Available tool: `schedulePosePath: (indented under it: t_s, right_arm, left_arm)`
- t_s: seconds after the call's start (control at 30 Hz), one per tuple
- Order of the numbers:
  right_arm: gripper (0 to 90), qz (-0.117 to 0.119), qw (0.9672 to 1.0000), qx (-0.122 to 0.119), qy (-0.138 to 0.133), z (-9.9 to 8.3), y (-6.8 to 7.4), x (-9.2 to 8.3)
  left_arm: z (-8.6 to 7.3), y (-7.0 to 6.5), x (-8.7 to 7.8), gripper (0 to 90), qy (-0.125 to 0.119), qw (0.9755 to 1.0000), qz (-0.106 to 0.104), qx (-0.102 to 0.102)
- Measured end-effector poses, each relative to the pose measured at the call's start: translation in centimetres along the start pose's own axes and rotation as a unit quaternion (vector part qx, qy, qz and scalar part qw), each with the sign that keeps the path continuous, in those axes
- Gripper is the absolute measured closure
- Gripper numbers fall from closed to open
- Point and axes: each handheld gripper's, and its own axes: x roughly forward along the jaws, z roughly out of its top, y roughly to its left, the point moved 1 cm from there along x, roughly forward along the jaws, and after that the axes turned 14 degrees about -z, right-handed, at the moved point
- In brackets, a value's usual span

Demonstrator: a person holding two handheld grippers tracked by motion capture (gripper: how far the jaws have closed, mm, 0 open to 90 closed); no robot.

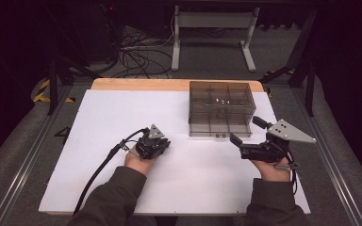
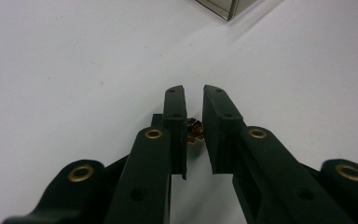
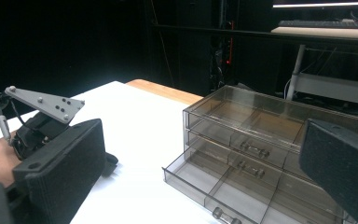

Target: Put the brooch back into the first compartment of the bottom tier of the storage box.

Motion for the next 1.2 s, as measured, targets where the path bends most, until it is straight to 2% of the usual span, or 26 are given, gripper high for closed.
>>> schedulePosePath:
  t_s: [0.57, 1.2]
  right_arm:
    - [1.2, 0.001, 1.0000, 0.000, -0.003, 0.0, -0.1, -0.1]
    - [1.4, 0.000, 1.0000, 0.003, -0.004, 0.1, -0.1, -0.2]
  left_arm:
    - [1.4, -1.0, 0.0, 80.2, -0.006, 0.9998, 0.002, 0.021]
    - [2.7, -1.6, 0.2, 80.2, -0.011, 0.9994, 0.007, 0.033]
